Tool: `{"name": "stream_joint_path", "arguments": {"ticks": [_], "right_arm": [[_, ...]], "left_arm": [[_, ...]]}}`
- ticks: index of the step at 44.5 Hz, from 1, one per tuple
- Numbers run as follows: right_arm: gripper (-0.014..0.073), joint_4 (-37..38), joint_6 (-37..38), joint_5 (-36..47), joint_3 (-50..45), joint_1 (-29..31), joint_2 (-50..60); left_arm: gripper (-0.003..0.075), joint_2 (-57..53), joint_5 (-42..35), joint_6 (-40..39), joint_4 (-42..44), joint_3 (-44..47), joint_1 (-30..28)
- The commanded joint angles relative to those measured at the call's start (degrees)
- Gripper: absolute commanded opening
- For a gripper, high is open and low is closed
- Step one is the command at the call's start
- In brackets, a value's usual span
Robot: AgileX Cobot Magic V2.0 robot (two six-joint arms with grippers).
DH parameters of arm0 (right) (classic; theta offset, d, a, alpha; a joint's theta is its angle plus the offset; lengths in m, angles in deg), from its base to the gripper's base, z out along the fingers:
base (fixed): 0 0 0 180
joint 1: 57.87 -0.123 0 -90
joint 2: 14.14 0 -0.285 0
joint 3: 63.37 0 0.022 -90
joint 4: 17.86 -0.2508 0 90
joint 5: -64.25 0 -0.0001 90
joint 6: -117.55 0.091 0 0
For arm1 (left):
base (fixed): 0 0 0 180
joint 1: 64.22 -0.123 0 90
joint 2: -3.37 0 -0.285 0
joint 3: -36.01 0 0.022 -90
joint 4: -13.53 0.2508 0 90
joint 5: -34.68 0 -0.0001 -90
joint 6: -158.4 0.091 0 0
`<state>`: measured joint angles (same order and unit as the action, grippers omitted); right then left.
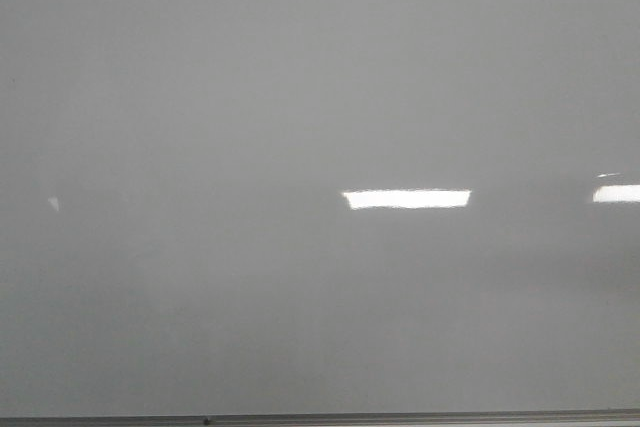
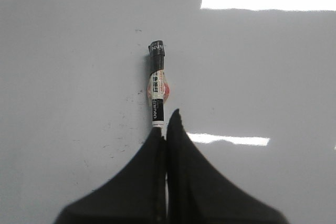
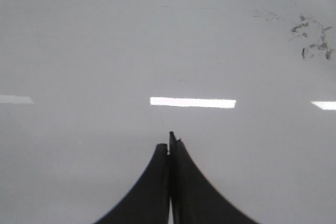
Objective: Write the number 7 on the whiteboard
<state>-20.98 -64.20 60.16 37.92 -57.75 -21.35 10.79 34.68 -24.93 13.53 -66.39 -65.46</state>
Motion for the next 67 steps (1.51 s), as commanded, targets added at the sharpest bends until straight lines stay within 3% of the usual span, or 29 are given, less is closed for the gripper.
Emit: {"name": "stream_joint_path", "arguments": {"ticks": [1,30,41,51,67], "right_arm": [[-0.0067,-0.1,0.0,4.7,0.1,0.2,1.1],[-0.0067,-0.1,0.0,4.7,0.1,0.2,1.1],[-0.0067,-0.1,0.0,9.1,0.6,0.2,1.1],[-0.0067,0.0,0.0,5.2,8.8,0.2,1.0],[-0.0067,0.4,0.0,-9.4,30.3,0.2,-6.5]], "left_arm": [[-0.0020,-0.8,-4.7,-0.3,-0.7,0.8,-0.1],[-0.0020,-0.8,-4.7,-0.3,-0.7,0.8,-0.1],[-0.0020,-0.8,-6.1,-0.3,-0.8,0.8,-0.1],[-0.0020,-0.8,-15.0,-0.8,-0.8,-3.7,-0.1],[-0.0020,-0.4,0.6,-0.8,-0.8,-25.2,-0.1]]}}
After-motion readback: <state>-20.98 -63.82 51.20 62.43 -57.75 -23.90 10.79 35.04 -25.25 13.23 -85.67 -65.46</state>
